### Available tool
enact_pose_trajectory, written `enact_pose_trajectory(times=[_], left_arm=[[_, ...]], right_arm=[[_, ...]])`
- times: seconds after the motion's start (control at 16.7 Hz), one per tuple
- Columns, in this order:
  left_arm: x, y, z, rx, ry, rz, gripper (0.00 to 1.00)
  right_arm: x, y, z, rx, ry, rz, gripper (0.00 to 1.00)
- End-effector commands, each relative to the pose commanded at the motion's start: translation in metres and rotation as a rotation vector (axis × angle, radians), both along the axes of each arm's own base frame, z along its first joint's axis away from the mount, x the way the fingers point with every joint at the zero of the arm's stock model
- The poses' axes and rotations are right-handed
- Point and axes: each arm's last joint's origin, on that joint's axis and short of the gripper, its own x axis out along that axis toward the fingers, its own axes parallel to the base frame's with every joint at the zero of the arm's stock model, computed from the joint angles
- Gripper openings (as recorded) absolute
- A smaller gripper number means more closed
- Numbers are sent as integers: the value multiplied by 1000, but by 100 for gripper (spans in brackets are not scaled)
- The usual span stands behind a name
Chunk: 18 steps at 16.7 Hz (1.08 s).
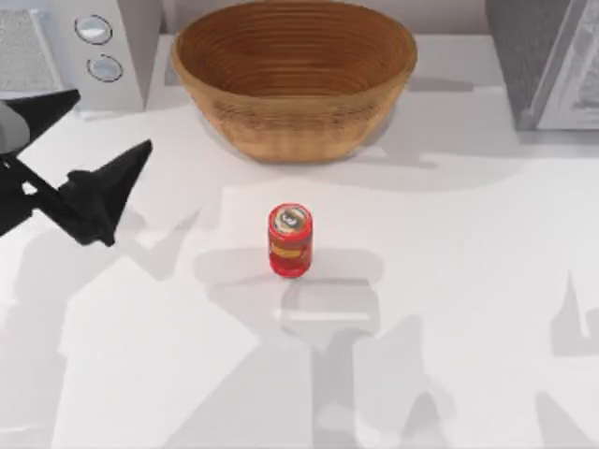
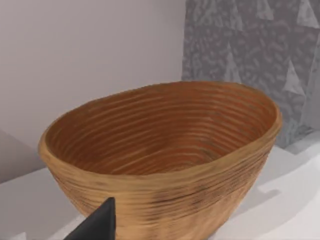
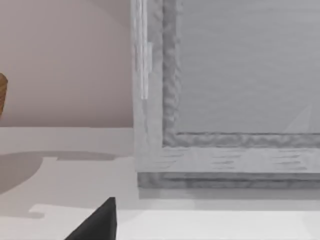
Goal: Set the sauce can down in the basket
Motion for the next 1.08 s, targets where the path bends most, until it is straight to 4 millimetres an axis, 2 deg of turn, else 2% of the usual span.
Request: enact_pose_trajectory(times=[0.18, 0.36, 0.48, 0.66, 0.78, 0.9, 1.08], left_arm=[[41, -9, -28, -4, -6, -177, 100], [74, -21, -71, -8, -15, -349, 100], [88, -30, -102, -11, -23, -454, 100], [97, -43, -147, -13, -34, -587, 100], [98, -50, -169, -14, -41, -652, 100], [98, -55, -183, -15, -46, -693, 100], [98, -56, -188, -15, -48, -705, 100]], right_arm=[[0, 0, 0, 0, 0, 0, 100], [0, 0, 0, 0, 0, 0, 100], [0, 0, 0, 0, 0, 0, 100], [0, 0, 0, 0, 0, 0, 100], [0, 0, 0, 0, 0, 0, 100], [0, 0, 0, 0, 0, 0, 100], [0, 0, 0, 0, 0, 0, 100]])
